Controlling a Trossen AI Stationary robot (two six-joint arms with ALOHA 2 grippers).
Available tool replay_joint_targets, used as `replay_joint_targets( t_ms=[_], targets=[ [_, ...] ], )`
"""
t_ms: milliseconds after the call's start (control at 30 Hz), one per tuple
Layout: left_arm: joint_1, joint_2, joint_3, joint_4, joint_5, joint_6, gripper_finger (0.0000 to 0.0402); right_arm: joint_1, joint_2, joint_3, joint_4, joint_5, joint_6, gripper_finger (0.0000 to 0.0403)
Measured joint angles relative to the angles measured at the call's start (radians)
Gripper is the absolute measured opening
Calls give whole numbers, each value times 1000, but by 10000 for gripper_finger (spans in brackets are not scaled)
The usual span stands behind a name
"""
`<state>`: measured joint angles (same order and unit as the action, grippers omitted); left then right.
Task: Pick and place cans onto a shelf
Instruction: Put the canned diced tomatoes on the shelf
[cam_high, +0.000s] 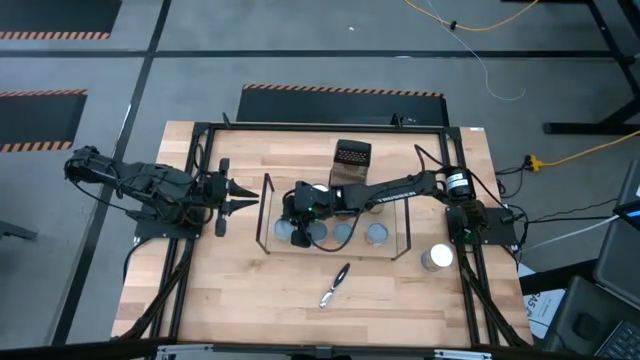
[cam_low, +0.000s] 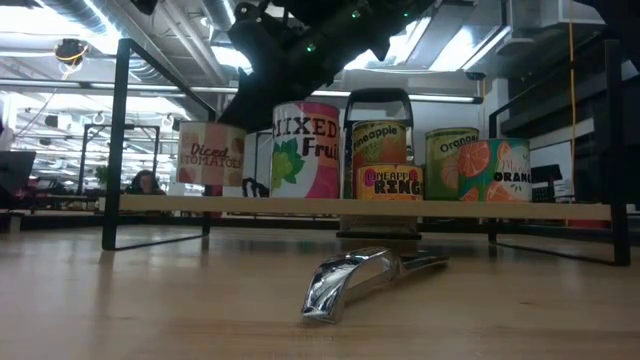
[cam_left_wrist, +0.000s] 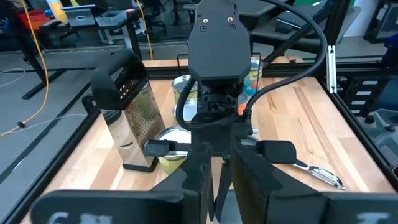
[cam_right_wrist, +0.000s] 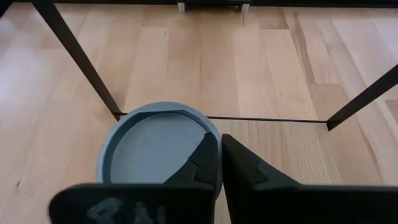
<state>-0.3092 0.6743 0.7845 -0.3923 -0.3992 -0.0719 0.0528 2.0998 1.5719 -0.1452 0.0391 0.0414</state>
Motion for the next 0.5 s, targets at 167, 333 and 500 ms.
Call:
replay_joint_targets(
  t_ms=[167, 333, 500],
  targets=[
    [0, 0, 0, 0, 0, 0, 55, 0, 0, 0, -1, -3, 1, 36],
    [0, 0, 0, 0, 0, 0, 55, 0, 0, 0, -1, -3, 3, 55],
    [0, 0, 0, 0, 0, 0, 55, 0, 0, 0, -1, -3, 3, 65]
  ],
)
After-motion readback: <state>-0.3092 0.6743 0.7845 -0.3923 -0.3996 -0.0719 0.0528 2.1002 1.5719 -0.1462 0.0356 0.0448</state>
